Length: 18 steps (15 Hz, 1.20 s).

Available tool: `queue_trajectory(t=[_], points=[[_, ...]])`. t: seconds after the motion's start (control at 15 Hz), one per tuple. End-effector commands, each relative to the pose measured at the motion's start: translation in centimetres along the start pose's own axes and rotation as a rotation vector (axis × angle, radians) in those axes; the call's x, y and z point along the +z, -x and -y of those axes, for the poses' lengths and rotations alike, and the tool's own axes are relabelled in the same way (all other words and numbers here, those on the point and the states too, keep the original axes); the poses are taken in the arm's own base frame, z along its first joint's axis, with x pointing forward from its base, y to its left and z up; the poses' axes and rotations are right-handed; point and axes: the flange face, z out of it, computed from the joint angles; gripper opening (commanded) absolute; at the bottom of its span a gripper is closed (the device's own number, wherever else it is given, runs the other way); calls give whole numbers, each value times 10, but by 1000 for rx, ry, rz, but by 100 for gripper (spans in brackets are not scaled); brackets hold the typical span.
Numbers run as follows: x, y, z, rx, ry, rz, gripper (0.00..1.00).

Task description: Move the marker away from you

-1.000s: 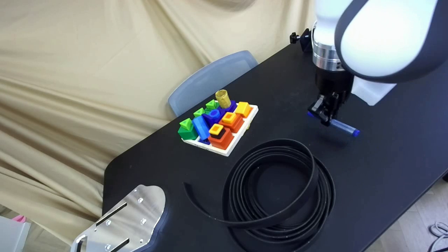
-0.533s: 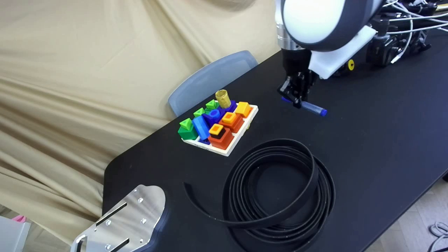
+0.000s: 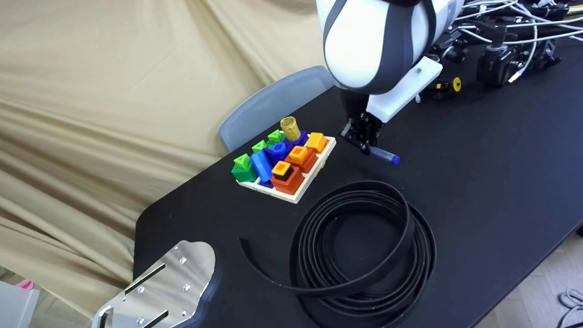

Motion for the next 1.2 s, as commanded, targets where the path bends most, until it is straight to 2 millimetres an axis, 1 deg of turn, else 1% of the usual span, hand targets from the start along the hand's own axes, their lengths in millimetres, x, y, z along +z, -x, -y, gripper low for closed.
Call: queue_trajectory(t=[0.0, 0.33, 0.4, 0.47, 0.53, 0.73, 0.87, 1.0, 1.13], points=[[13, -11, 8, 22, 29, 6, 5], [26, -12, 12, 24, 40, 17, 5], [27, -12, 12, 29, 41, 19, 46], [27, -12, 12, 31, 40, 21, 47], [26, -12, 12, 33, 40, 18, 53], [18, -12, 10, 37, 41, 5, 73], [7, -10, 10, 35, 45, -7, 87], [-8, -10, 10, 34, 43, -17, 98], [-24, -9, 11, 46, 30, -12, 100]])
